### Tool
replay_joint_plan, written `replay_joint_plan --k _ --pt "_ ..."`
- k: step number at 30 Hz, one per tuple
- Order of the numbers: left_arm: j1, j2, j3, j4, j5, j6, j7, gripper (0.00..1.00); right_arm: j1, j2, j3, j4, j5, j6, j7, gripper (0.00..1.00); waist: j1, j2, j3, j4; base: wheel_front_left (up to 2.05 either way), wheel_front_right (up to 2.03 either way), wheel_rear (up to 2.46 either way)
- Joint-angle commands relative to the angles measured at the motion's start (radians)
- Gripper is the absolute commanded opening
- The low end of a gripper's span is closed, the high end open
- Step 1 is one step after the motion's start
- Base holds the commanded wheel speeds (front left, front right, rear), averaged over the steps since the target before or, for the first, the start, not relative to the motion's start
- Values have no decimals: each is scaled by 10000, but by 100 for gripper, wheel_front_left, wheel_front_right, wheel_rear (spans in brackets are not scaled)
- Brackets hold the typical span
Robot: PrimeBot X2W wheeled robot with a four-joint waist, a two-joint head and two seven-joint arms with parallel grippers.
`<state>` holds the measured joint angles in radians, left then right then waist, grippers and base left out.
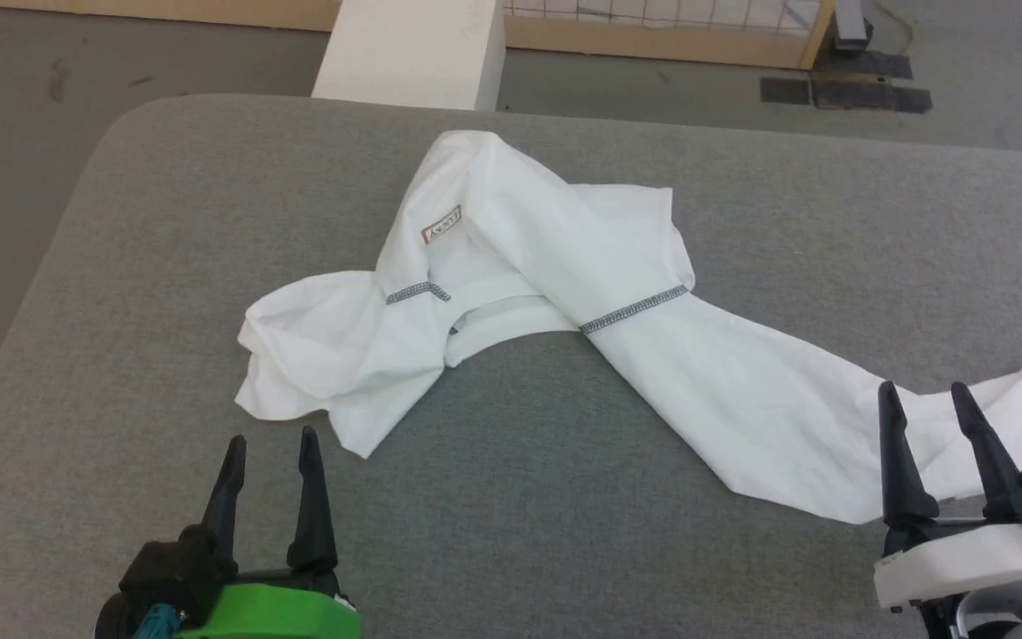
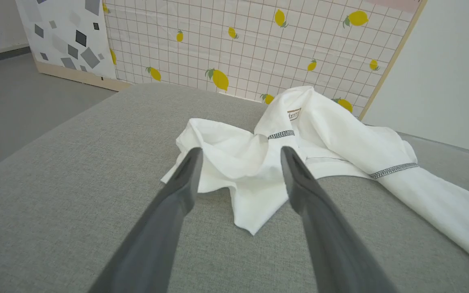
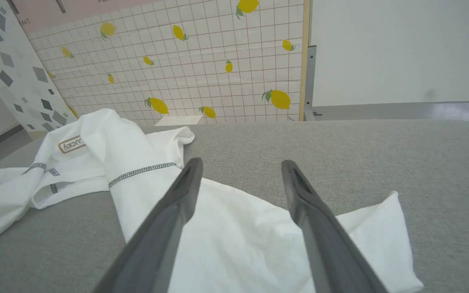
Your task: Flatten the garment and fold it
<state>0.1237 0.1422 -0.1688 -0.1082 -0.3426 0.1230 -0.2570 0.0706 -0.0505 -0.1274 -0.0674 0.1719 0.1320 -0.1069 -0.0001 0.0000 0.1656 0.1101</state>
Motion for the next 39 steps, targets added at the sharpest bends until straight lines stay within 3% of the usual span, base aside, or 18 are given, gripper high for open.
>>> replay_joint_plan --k 1,4,8,18,21,25,26,27,28,34,39 --pt "91 -114 76 9 90 -105 -46 100 -136 3 51 -116 -185 -13 163 100 1 0 -121 141 0 0 0" --pt "87 -267 147 117 169 -288 -46 100 -626 3 243 -190 -457 -13 987 100 1 0 -121 176 0 0 0" --pt "18 -477 185 290 167 -512 -46 100 -1503 -87 460 81 -799 -13 2885 100 1 0 2 185 0 0 0" --pt "-424 -750 147 569 396 -873 -47 100 -2902 -2053 1745 1644 -237 -13 7762 100 1 0 606 410 0 0 0" --pt "-550 -780 117 661 507 -950 -47 100 -3079 -2444 2112 1957 46 -13 8363 100 1 0 780 526 0 0 0" --pt "-706 -814 95 766 586 -1019 -47 100 -3326 -2805 2635 2447 226 -13 8384 100 1 0 1001 643 0 0 0" --pt "-753 -822 80 796 598 -1040 -47 100 -3372 -2872 2775 2620 224 -13 8334 87 1 0 1040 667 0 0 0" --pt "-783 -829 68 825 598 -1058 -47 100 -3395 -2901 2838 2751 241 -13 8260 40 1 0 1053 681 0 0 0" --pt "-815 -837 56 856 592 -1075 -47 100 -3423 -2910 2794 2893 257 -13 8120 0 1 0 1061 696 0 0 0" --pt "-829 -861 169 979 564 -1104 -47 100 -3586 -2872 2355 2633 549 -13 7176 0 1 0 826 494 0 0 0" --pt "-722 -876 216 1042 493 -1157 -47 100 -3774 -2797 1341 1212 1172 -13 6989 0 1 0 447 165 0 0 0"
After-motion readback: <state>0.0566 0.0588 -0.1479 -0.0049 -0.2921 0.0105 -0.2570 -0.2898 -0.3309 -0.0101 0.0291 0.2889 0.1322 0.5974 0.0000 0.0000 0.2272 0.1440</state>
